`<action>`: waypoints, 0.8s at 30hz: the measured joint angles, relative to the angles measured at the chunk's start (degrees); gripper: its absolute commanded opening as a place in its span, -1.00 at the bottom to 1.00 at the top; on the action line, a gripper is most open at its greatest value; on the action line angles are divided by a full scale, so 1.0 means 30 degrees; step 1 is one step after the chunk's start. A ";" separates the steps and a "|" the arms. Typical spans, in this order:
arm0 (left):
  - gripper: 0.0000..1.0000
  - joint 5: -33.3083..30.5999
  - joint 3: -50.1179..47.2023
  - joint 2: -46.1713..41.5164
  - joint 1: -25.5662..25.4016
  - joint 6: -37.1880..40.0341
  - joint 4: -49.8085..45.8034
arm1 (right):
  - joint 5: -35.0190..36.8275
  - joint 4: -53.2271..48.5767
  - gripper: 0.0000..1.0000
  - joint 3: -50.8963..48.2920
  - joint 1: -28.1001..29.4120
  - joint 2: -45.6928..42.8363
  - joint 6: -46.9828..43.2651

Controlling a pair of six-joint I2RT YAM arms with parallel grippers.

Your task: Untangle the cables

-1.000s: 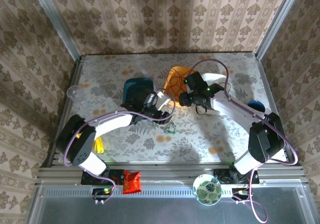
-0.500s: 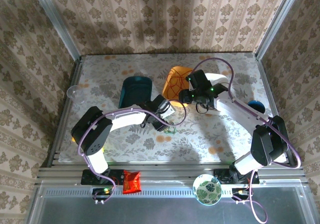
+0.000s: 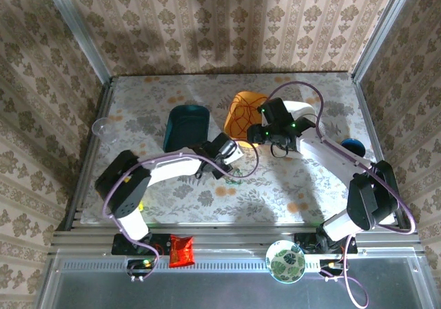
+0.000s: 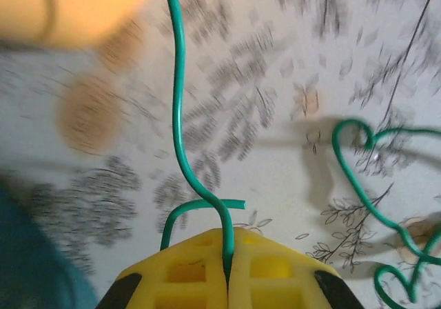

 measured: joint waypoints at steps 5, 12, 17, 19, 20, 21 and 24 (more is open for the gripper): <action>-1.00 0.1020 -0.1093 -0.5136 0.1800 -0.1617 0.2521 | 0.0000 0.0029 -0.09 -0.0124 -0.0022 -0.0073 0.0219; -1.00 0.2608 -0.0627 -0.4983 0.6834 -0.4248 0.2586 | -0.0044 0.0080 -0.09 -0.0124 -0.0022 -0.0073 0.0284; 0.16 0.3162 -0.0627 -0.3468 0.8043 -0.4692 0.1530 | -0.0168 0.0080 -0.08 -0.0124 -0.0022 -0.0073 0.0255; 0.48 0.3300 -0.0627 -0.3453 0.8116 -0.4670 0.1399 | -0.0605 0.0073 -0.09 -0.0124 -0.0022 -0.0073 0.0080; 0.55 0.3446 -0.0612 -0.3548 0.8087 -0.4641 0.1464 | -0.0882 0.0051 -0.08 -0.0124 -0.0022 -0.0073 -0.0146; 0.59 0.3614 -0.0612 -0.3672 0.8065 -0.4539 0.1479 | -0.1188 0.0007 -0.08 -0.0124 -0.0022 -0.0073 -0.0321; 0.64 0.4619 -0.0627 -0.4204 0.7694 -0.4051 0.1515 | -0.2259 -0.0459 -0.08 -0.0117 0.0168 0.0066 -0.1246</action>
